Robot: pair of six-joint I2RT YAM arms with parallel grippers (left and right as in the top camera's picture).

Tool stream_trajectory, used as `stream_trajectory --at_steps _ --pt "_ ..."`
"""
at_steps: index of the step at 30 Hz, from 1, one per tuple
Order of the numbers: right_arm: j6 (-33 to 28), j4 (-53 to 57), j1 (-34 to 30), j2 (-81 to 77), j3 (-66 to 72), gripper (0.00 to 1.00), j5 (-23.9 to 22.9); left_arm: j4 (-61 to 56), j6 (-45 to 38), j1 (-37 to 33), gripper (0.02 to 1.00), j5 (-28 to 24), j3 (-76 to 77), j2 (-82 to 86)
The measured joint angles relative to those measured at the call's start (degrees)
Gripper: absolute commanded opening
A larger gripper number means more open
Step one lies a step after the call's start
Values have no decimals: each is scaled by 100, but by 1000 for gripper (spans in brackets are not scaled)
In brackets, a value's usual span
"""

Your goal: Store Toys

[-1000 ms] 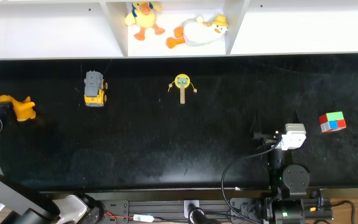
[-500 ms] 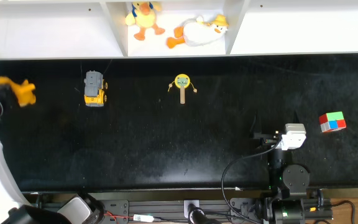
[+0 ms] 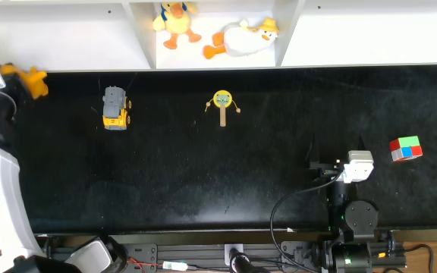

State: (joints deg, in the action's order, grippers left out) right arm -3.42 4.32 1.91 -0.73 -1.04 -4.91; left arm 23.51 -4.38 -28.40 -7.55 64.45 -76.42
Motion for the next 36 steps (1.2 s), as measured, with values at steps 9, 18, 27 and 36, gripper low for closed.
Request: stream_trajectory --at_steps 9,18,27,36 --pt "0 0 0 0 0 996 0 -730 433 181 36 262 7 -518" --pt "-2 -2 0 0 0 996 2 -940 492 358 38 293 361 -1226" --pt "0 -2 0 0 0 996 0 -1161 492 369 36 332 518 -1274" --pt "-2 0 0 0 0 998 2 -1309 492 369 38 337 525 -1432"
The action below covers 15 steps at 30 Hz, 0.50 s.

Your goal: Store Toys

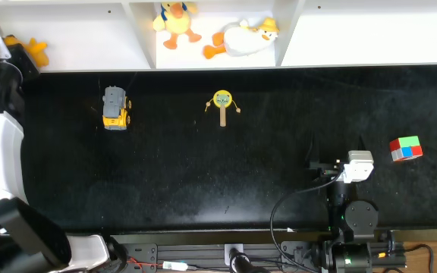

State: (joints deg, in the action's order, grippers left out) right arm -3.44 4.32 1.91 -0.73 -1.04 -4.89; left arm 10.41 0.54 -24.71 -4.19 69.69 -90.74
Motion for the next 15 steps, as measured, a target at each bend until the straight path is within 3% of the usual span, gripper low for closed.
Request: stream_trajectory --at_steps 15 --pt "0 -2 0 0 0 996 -2 -83 0 0 47 0 101 -258"
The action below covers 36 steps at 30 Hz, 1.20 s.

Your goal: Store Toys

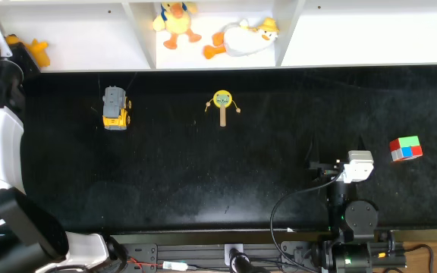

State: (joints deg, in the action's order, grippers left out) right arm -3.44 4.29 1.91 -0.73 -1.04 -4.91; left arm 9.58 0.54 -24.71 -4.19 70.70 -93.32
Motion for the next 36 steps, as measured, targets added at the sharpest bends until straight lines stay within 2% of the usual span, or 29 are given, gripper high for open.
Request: stream_trajectory --at_steps 31,36 --pt "0 2 0 0 0 996 2 -601 85 0 71 -127 118 -450" --pt "2 0 0 0 0 996 2 -625 98 -2 189 -162 131 -474"
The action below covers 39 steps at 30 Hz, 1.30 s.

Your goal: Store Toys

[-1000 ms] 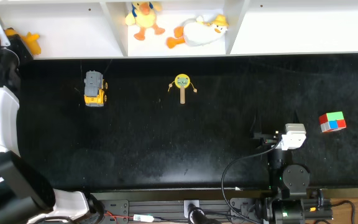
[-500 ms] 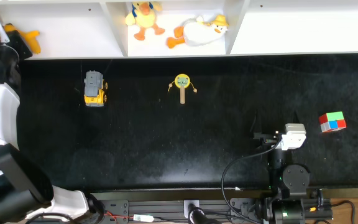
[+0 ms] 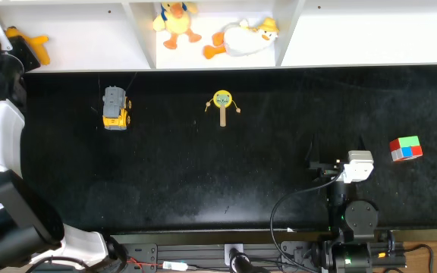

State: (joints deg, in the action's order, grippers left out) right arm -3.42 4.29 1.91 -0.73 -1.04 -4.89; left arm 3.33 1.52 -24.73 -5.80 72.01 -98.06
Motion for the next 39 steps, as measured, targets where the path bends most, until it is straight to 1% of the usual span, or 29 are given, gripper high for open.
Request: stream_trajectory --at_steps 6,7,9,10,11,13,14,17,18,24,31,36,39 --pt "-2 2 0 0 0 996 -2 -125 7 2 266 -17 0 -20" --pt "-2 2 0 0 0 996 0 -155 7 2 312 -17 0 -31" --pt "0 2 0 0 0 996 -2 -190 -13 2 457 -22 0 -44" --pt "-2 0 0 0 0 996 -2 -210 9 2 514 -22 0 -46" --pt "0 4 0 0 0 996 -2 -210 26 2 603 -22 0 -46" --pt "0 4 0 0 0 996 -2 -210 24 2 748 -37 0 -48" --pt "0 2 0 0 0 996 -2 -210 26 2 807 -48 0 -48" --pt "-2 2 0 0 0 996 -2 -201 35 2 925 -48 -2 -46" --pt "0 2 0 0 0 996 -2 -199 15 2 998 -42 -2 -46" --pt "0 0 0 0 0 998 0 -129 24 2 998 -39 -2 -39" --pt "0 2 0 0 0 996 -2 846 -11 2 998 -35 -7 330" --pt "0 7 0 0 0 996 -2 1919 -168 2 998 55 -85 1292" --pt "-2 7 0 0 0 996 -2 2225 -188 37 998 120 -579 2107"
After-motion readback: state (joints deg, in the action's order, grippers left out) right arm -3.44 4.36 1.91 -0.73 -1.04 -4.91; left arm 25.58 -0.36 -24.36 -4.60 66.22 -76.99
